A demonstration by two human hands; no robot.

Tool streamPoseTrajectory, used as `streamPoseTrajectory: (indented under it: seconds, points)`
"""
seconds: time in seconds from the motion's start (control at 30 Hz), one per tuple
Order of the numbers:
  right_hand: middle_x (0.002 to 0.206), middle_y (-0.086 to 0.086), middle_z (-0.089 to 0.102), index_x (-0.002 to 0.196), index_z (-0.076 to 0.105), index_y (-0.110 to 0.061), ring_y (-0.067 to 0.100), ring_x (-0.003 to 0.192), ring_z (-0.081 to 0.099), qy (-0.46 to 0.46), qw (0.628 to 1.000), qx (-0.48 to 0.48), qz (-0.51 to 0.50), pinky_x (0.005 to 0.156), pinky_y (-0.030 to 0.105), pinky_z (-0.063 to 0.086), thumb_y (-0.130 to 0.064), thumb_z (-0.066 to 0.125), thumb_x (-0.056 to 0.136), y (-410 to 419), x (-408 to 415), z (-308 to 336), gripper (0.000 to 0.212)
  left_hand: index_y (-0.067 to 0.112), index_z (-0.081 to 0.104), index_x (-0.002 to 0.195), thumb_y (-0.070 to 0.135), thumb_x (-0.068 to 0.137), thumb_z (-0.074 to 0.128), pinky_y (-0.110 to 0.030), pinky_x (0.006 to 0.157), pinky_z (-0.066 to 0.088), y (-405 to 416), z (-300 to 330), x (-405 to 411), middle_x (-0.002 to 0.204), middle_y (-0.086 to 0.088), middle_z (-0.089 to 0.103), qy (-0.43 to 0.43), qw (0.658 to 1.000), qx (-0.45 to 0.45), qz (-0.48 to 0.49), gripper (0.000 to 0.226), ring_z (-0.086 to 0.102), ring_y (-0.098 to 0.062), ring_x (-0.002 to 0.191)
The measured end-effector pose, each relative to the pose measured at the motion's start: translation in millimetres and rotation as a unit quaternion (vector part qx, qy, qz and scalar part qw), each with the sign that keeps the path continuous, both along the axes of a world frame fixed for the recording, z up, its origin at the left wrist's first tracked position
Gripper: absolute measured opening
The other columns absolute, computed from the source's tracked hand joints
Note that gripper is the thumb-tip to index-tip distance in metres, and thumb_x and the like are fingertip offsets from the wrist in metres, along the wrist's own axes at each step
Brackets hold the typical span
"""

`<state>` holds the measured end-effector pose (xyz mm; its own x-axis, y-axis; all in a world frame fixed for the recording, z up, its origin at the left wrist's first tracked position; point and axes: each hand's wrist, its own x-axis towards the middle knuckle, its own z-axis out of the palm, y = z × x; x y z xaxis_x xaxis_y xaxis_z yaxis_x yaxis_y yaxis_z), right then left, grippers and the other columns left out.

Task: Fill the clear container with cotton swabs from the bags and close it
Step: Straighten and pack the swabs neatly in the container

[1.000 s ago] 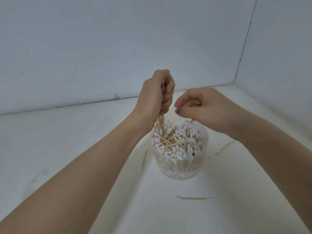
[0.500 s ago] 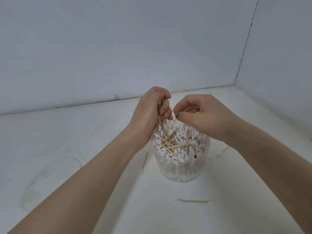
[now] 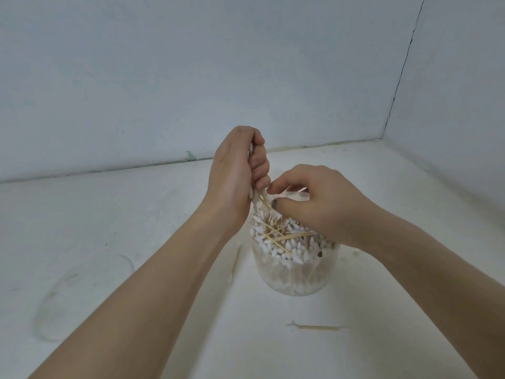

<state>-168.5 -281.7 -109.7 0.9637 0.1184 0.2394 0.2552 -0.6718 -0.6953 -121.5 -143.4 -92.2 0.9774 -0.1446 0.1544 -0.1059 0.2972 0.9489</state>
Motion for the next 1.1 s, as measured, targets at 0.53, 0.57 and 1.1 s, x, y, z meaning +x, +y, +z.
streamPoseTrajectory:
  seconds: [0.53, 0.57, 1.1]
  points:
    - [0.09, -0.013, 0.067, 0.082, 0.069, -0.029, 0.003, 0.092, 0.061, -0.067, 0.998, 0.005, -0.009, 0.084, 0.031, 0.05, -0.032, 0.066, 0.09, 9, -3, -4, 0.009, 0.017, 0.046, 0.076, 0.016, 0.099, 0.04, -0.026, 0.043, 0.016, 0, 3, 3, 0.06, 0.004, 0.023, 0.04, 0.999, -0.033, -0.008, 0.024, 0.014, -0.014, 0.051]
    - [0.089, -0.014, 0.068, 0.082, 0.069, -0.029, 0.002, 0.092, 0.062, -0.063, 0.998, 0.009, -0.011, 0.082, 0.029, 0.05, -0.033, 0.066, 0.09, 9, -2, -4, 0.009, 0.017, 0.044, 0.074, 0.014, 0.097, 0.041, -0.026, 0.043, 0.017, -1, 3, 3, 0.06, 0.003, 0.023, 0.04, 0.999, -0.031, -0.009, 0.023, 0.015, -0.015, 0.051]
    - [0.062, -0.025, 0.062, 0.075, 0.071, -0.027, -0.005, 0.058, 0.055, 0.028, 0.997, 0.058, -0.046, 0.056, 0.013, 0.037, -0.028, 0.075, 0.079, 2, 3, 1, 0.005, 0.012, 0.052, 0.09, 0.003, 0.093, 0.033, -0.029, 0.059, 0.041, 5, -20, -2, 0.058, 0.001, 0.04, 0.026, 0.999, 0.032, -0.02, 0.022, 0.047, -0.016, 0.055]
